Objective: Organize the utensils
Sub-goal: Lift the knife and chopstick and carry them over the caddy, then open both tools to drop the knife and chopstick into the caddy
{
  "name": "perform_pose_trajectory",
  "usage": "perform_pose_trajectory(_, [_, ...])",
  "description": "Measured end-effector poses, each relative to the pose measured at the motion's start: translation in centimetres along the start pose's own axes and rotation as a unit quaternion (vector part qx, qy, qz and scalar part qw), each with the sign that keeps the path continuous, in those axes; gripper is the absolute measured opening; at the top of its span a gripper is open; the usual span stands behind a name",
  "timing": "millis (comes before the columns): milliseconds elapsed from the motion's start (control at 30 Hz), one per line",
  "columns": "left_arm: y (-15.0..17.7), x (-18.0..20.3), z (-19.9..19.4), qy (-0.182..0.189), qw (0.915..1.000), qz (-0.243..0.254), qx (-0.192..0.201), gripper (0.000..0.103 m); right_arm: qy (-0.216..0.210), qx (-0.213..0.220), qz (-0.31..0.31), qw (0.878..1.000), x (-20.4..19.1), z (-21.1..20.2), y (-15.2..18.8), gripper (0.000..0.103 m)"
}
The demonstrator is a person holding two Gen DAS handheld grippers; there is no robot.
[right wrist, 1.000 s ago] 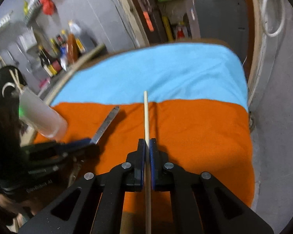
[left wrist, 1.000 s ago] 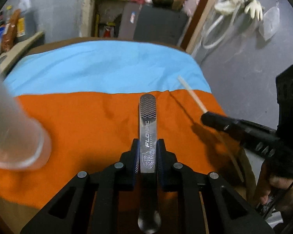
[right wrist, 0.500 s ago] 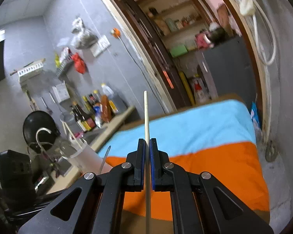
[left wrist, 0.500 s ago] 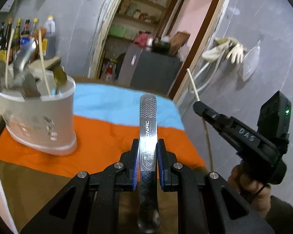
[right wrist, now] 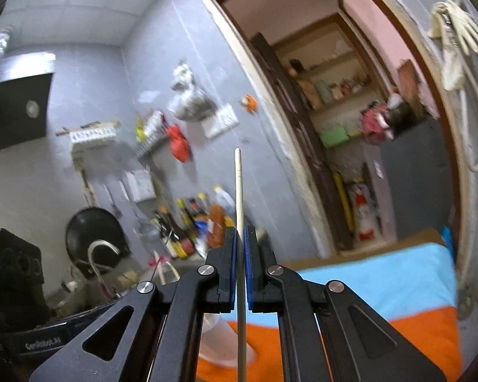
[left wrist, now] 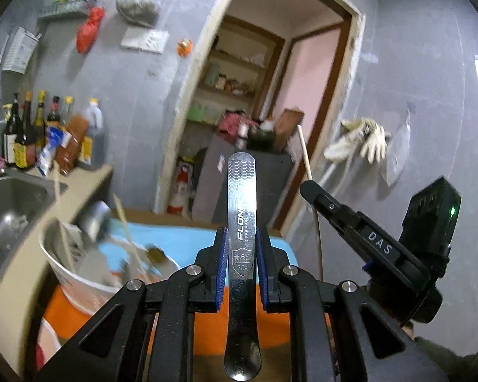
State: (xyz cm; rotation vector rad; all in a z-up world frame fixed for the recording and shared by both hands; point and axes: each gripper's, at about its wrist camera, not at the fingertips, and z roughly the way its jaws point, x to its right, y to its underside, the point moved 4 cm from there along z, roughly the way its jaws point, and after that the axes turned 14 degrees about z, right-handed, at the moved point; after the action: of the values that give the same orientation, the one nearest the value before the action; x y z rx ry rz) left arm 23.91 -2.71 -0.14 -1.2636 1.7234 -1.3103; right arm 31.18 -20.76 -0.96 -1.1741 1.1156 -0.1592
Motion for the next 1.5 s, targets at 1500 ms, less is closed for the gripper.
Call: perform_pose_trajectory(1500, [6.4,-18.9,1.2,-0.158,0.9686,-0.050,0.185,0.014,-0.045,0.079,-0.011,0.996,-1.1,11.2,9.4,0.003])
